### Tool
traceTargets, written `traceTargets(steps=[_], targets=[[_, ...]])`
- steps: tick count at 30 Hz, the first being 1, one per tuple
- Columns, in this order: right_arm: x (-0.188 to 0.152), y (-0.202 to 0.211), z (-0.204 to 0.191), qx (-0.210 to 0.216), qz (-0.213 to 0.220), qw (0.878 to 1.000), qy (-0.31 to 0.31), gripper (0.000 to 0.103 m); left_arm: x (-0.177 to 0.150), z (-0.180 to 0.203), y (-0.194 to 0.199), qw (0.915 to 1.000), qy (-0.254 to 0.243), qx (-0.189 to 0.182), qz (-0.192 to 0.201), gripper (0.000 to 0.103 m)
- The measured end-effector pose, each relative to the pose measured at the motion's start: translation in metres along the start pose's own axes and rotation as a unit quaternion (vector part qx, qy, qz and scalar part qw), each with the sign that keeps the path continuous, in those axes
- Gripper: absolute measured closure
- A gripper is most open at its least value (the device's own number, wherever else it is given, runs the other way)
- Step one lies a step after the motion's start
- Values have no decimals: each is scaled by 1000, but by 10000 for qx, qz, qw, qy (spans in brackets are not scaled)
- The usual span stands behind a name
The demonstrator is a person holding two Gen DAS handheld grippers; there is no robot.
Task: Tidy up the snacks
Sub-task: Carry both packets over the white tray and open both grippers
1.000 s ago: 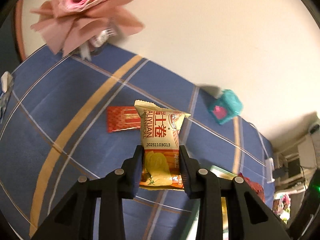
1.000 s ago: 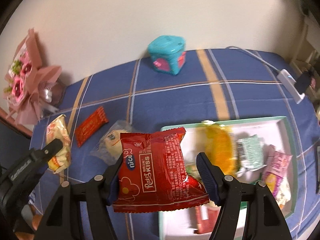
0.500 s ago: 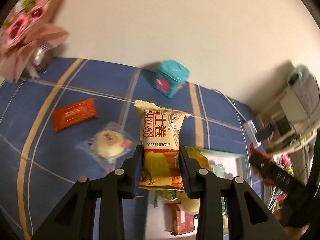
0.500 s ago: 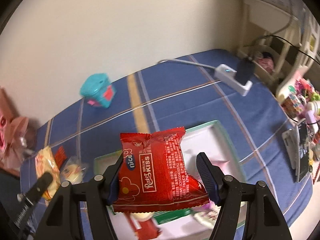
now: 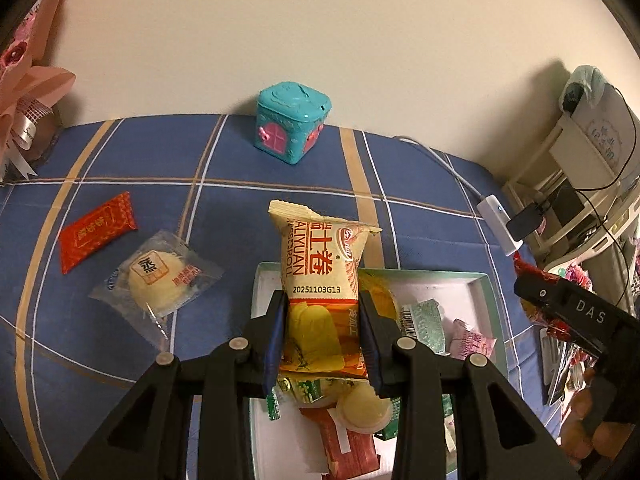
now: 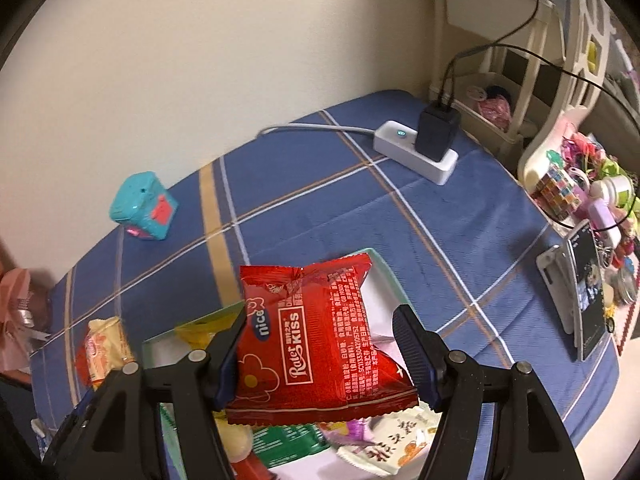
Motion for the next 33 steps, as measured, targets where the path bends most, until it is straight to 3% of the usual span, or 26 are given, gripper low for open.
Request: traceTargets(steps=[12,23,33], targets=[[4,-20,12,-73,51,9999,-147,32,-3,-5,-26,10000,78,-44,24,67],[-9,-56,5,-110,-261,9996,-24,32,-9,-11,-45,9999,103,54,-109,67],[-15,-63,0,-102,-428,9989,145,32,-14,-11,-53,9996,89,84,-251,67]])
Point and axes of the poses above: each gripper's, at about its wrist camera, not at the fingertips, and y roughly against the way its jaws point, z to its right, x to its top, the point moved 4 cm from there along -y, roughly the way its jaws point, and after that the axes turned 2 degrees about -z, right-handed, at the moved point
